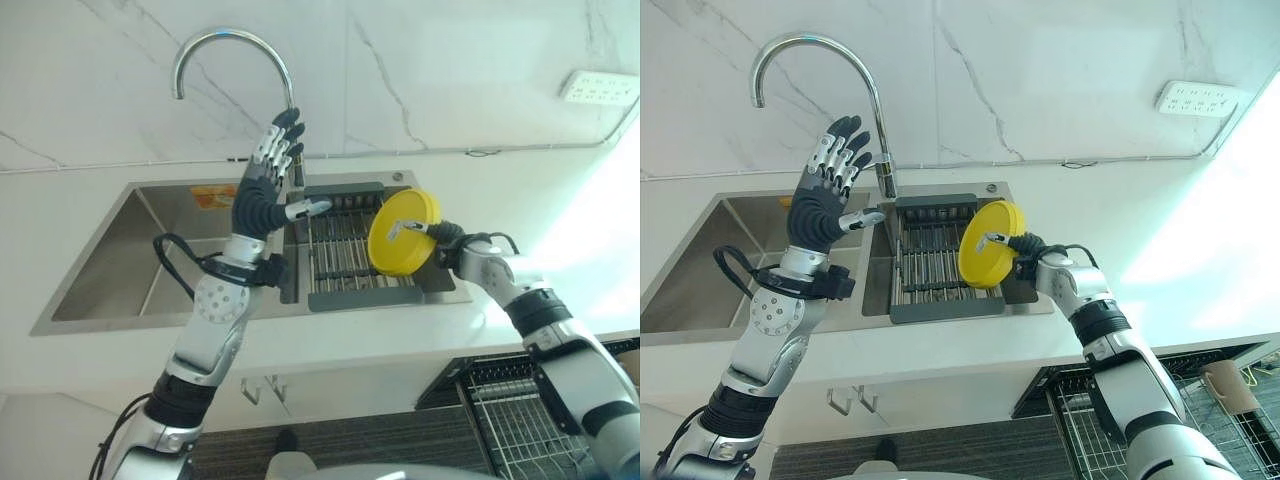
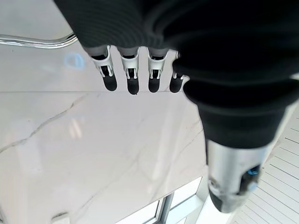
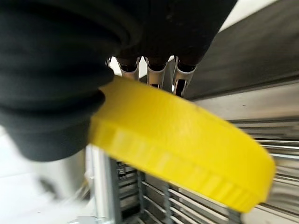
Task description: Place the dishes in the dishwasher.
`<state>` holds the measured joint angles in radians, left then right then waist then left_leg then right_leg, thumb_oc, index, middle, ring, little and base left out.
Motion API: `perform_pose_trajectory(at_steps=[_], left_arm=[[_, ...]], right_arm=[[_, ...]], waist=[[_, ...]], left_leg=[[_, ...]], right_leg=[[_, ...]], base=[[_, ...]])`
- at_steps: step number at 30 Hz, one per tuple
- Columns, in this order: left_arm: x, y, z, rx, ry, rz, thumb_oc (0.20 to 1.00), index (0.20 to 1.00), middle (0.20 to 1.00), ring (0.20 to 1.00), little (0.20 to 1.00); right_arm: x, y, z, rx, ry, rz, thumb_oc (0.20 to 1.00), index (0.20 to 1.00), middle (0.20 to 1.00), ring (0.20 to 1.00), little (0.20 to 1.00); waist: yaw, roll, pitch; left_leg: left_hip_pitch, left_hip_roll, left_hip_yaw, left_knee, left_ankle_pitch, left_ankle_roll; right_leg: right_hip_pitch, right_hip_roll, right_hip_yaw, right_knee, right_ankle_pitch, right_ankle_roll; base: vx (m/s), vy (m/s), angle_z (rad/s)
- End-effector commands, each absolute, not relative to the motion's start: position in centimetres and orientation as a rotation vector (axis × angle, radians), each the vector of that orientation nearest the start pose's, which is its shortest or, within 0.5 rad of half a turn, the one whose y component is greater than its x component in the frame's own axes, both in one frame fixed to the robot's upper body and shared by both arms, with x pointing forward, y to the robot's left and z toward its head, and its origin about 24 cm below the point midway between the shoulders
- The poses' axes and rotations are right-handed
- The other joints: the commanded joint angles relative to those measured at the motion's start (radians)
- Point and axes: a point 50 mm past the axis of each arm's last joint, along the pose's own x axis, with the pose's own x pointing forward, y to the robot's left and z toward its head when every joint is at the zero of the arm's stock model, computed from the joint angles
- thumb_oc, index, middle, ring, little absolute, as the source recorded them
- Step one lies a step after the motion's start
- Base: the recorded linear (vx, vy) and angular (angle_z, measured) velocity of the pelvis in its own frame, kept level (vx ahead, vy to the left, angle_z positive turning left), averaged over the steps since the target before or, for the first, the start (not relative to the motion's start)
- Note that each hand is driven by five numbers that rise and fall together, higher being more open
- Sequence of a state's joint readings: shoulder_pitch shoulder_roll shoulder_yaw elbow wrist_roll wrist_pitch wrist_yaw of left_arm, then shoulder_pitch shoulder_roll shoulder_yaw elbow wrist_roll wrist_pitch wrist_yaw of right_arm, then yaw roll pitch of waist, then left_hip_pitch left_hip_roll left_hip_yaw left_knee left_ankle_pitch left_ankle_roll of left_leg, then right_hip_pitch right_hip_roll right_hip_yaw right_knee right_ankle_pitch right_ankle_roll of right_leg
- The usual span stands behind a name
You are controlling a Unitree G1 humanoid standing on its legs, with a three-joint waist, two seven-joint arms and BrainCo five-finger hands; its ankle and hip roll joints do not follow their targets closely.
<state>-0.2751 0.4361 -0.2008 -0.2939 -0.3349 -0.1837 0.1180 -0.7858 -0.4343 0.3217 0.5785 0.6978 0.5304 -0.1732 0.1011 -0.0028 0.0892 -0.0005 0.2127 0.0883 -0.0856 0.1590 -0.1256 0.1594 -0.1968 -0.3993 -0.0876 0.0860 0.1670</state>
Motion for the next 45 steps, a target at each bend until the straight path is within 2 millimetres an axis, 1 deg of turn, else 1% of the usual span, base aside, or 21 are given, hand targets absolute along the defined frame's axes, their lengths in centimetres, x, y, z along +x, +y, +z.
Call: perform_pose_trajectory(at_steps=[1, 5, 9, 11, 18, 24, 28, 30, 32, 33, 34, 35, 36, 37, 38, 40, 41, 42, 43, 44, 45], left_arm=[[27.1, 13.7, 21.1, 0.024, -0.732, -0.294, 1.0, 1.0, 1.0, 1.0, 1.0], [26.9, 13.7, 21.0, 0.023, -0.734, -0.297, 1.0, 1.0, 1.0, 1.0, 1.0], [26.9, 13.8, 20.9, 0.02, -0.734, -0.3, 1.0, 1.0, 1.0, 1.0, 1.0], [26.8, 13.8, 20.9, 0.02, -0.734, -0.305, 1.0, 1.0, 1.0, 1.0, 1.0], [26.5, 13.8, 20.6, 0.025, -0.729, -0.303, 1.0, 1.0, 1.0, 1.0, 1.0], [25.7, 14.9, 20.1, 0.026, -0.745, -0.279, 1.0, 1.0, 1.0, 1.0, 1.0], [24.4, 15.1, 21.0, 0.005, -0.86, -0.277, 1.0, 1.0, 1.0, 1.0, 1.0], [23.8, 15.0, 21.6, -0.009, -0.914, -0.286, 1.0, 1.0, 1.0, 1.0, 1.0], [22.7, 14.8, 22.4, -0.011, -1.002, -0.293, 1.0, 1.0, 1.0, 1.0, 1.0], [22.3, 14.5, 23.0, -0.014, -1.04, -0.3, 1.0, 1.0, 1.0, 1.0, 1.0], [22.1, 14.3, 23.3, -0.009, -1.062, -0.316, 1.0, 1.0, 1.0, 1.0, 1.0], [21.9, 13.9, 23.5, 0.013, -1.086, -0.338, 1.0, 1.0, 1.0, 1.0, 1.0], [21.8, 13.5, 23.7, 0.056, -1.11, -0.367, 1.0, 1.0, 1.0, 1.0, 1.0], [21.8, 13.2, 23.9, 0.076, -1.108, -0.407, 1.0, 1.0, 1.0, 1.0, 1.0], [21.8, 13.0, 24.1, 0.079, -1.111, -0.428, 1.0, 1.0, 1.0, 1.0, 1.0], [21.5, 12.7, 24.4, 0.109, -1.132, -0.46, 1.0, 1.0, 1.0, 1.0, 1.0], [21.4, 12.6, 24.3, 0.143, -1.134, -0.446, 1.0, 1.0, 1.0, 1.0, 1.0], [21.4, 12.7, 24.2, 0.15, -1.127, -0.442, 1.0, 1.0, 1.0, 1.0, 1.0], [21.5, 12.8, 24.1, 0.14, -1.117, -0.447, 1.0, 1.0, 1.0, 1.0, 1.0], [21.5, 12.8, 24.1, 0.135, -1.116, -0.449, 1.0, 1.0, 1.0, 1.0, 1.0], [21.5, 12.8, 24.1, 0.136, -1.117, -0.463, 1.0, 1.0, 1.0, 1.0, 1.0]], right_arm=[[39.7, -15.2, 17.3, -0.028, 0.153, 0.034, 0.2, 0.2, 0.2, 0.2, 0.2], [39.7, -15.8, 17.7, -0.041, 0.129, -0.007, 0.2, 0.2, 0.2, 0.2, 0.2], [39.6, -16.1, 18.0, 0.023, 0.097, -0.024, 0.2, 0.2, 0.2, 0.2, 0.2], [39.5, -16.3, 18.5, 0.061, 0.036, -0.062, 0.2, 0.2, 0.2, 0.2, 0.2], [38.5, -15.6, 18.5, 0.106, -0.049, -0.047, 0.2, 0.2, 0.2, 0.2, 0.2], [35.7, -15.1, 20.8, 0.147, -0.253, 0.026, 0.2, 0.2, 0.2, 0.2, 0.2], [32.8, -15.2, 23.4, 0.147, -0.465, 0.057, 0.2, 0.2, 0.2, 0.2, 0.2], [31.8, -15.2, 24.2, 0.133, -0.524, 0.072, 0.2, 0.2, 0.2, 0.2, 0.2], [30.7, -15.1, 25.2, 0.117, -0.603, 0.122, 0.2, 0.2, 0.2, 0.2, 0.2], [29.8, -15.2, 26.0, 0.099, -0.654, 0.164, 0.2, 0.2, 0.2, 0.2, 0.2], [29.2, -15.2, 26.3, 0.099, -0.683, 0.187, 0.2, 0.2, 0.2, 0.2, 0.2], [28.5, -15.3, 26.0, 0.087, -0.713, 0.204, 0.2, 0.2, 0.2, 0.2, 0.2], [27.4, -15.3, 25.7, 0.087, -0.751, 0.214, 0.2, 0.2, 0.2, 0.2, 0.2], [26.4, -16.0, 25.4, 0.084, -0.781, 0.206, 0.2, 0.2, 0.2, 0.2, 0.2], [26.1, -16.3, 25.4, 0.09, -0.792, 0.202, 0.2, 0.2, 0.2, 0.2, 0.2], [25.6, -16.8, 25.5, 0.078, -0.821, 0.191, 0.2, 0.2, 0.2, 0.2, 0.2], [25.4, -17.0, 25.6, 0.085, -0.831, 0.204, 0.2, 0.2, 0.2, 0.2, 0.2], [25.3, -17.2, 25.6, 0.091, -0.829, 0.2, 0.2, 0.2, 0.2, 0.2, 0.2], [25.5, -17.4, 25.2, 0.092, -0.815, 0.185, 0.2, 0.2, 0.2, 0.2, 0.2], [25.5, -17.5, 25.2, 0.091, -0.812, 0.183, 0.2, 0.2, 0.2, 0.2, 0.2], [25.4, -18.0, 24.8, 0.077, -0.804, 0.164, 0.2, 0.2, 0.2, 0.2, 0.2]], waist=[[0.036, -0.019, 0.003], [0.041, -0.018, 0.007], [0.041, -0.016, 0.012], [0.04, -0.013, 0.013], [0.026, -0.002, 0.018], [-0.005, 0.011, 0.023], [-0.036, 0.023, 0.031], [-0.041, 0.024, 0.036], [-0.04, 0.018, 0.046], [-0.046, -0.005, 0.068], [-0.052, -0.014, 0.08], [-0.067, -0.011, 0.092], [-0.095, -0.001, 0.104], [-0.12, 0.003, 0.115], [-0.129, 0.001, 0.122], [-0.14, -0.006, 0.138], [-0.145, -0.01, 0.151], [-0.148, -0.008, 0.15], [-0.154, 0.001, 0.142], [-0.154, 0.003, 0.142], [-0.167, 0.009, 0.133]], left_leg=[[0.071, 0.003, 0.043, -0.002, -0.112, -0.022], [0.065, 0.001, 0.037, -0.002, -0.111, -0.021], [0.064, 0.002, 0.038, -0.002, -0.109, -0.021], [0.064, 0.003, 0.039, -0.002, -0.109, -0.02], [0.064, 0.012, 0.05, -0.002, -0.107, -0.019], [0.068, 0.042, 0.08, -0.002, -0.091, -0.031], [0.058, 0.056, 0.101, -0.002, -0.079, -0.039], [0.061, 0.036, 0.077, -0.002, -0.085, -0.033], [0.083, -0.024, 0.023, 0.017, -0.122, -0.025], [0.03, -0.104, -0.009, 0.219, -0.181, -0.012], [-0.006, -0.13, -0.02, 0.281, -0.227, 0.0], [-0.004, -0.138, -0.011, 0.243, -0.253, 0.017], [0.039, -0.16, 0.004, 0.174, -0.25, 0.046], [0.083, -0.184, 0.008, 0.106, -0.252, 0.066], [0.093, -0.197, 0.01, 0.093, -0.257, 0.069], [0.118, -0.217, 0.018, 0.067, -0.27, 0.067], [0.157, -0.219, 0.055, 0.035, -0.275, 0.071], [0.176, -0.217, 0.072, 0.01, -0.269, 0.077], [0.182, -0.208, 0.093, -0.002, -0.269, 0.087], [0.183, -0.206, 0.095, -0.002, -0.269, 0.088], [0.173, -0.198, 0.109, -0.002, -0.252, 0.101]], right_leg=[[0.015, -0.025, 0.014, 0.0, -0.092, -0.017], [0.014, -0.026, 0.01, 0.0, -0.091, -0.016], [0.013, -0.026, 0.009, 0.0, -0.09, -0.016], [0.012, -0.025, 0.011, 0.0, -0.09, -0.016], [0.003, -0.021, 0.016, 0.0, -0.09, -0.02], [-0.008, -0.009, 0.022, 0.0, -0.093, -0.03], [-0.025, 0.011, 0.038, 0.0, -0.097, -0.039], [-0.042, 0.021, 0.062, 0.0, -0.089, -0.043], [-0.06, 0.028, 0.124, 0.0, -0.086, -0.045], [-0.075, 0.011, 0.177, 0.0, -0.072, -0.051], [-0.087, 0.001, 0.199, 0.0, -0.061, -0.046], [-0.101, -0.004, 0.217, 0.0, -0.048, -0.032], [-0.12, -0.012, 0.251, 0.0, -0.028, -0.004], [-0.16, -0.034, 0.287, 0.0, 0.014, 0.04], [-0.183, -0.049, 0.294, 0.0, 0.043, 0.052], [-0.225, -0.081, 0.259, 0.0, 0.109, 0.063], [-0.228, -0.082, 0.186, 0.021, 0.123, 0.067], [-0.226, -0.068, 0.166, 0.041, 0.108, 0.062], [-0.211, -0.037, 0.14, 0.076, 0.061, 0.054], [-0.211, -0.032, 0.139, 0.082, 0.054, 0.052], [-0.196, 0.004, 0.137, 0.129, 0.0, 0.033]], base=[[-0.03, 0.028, 0.02], [-0.05, 0.018, 0.05], [-0.02, -0.001, 0.1], [-0.02, -0.022, 0.0], [-0.03, -0.047, 0.0], [-0.02, -0.116, 0.0], [-0.06, -0.036, 0.0], [-0.1, 0.085, 0.0], [-0.15, 0.191, -0.2], [-0.27, 0.286, -0.4], [-0.29, 0.38, -0.53], [-0.25, 0.512, -0.66], [-0.22, 0.644, -0.7], [-0.21, 0.57, -0.64], [-0.18, 0.435, -0.46], [-0.17, 0.303, -0.46], [-0.19, 0.312, -0.58], [-0.22, 0.333, -0.75], [-0.14, 0.199, -0.96], [-0.17, 0.211, -0.88], [-0.13, 0.134, -0.65]])
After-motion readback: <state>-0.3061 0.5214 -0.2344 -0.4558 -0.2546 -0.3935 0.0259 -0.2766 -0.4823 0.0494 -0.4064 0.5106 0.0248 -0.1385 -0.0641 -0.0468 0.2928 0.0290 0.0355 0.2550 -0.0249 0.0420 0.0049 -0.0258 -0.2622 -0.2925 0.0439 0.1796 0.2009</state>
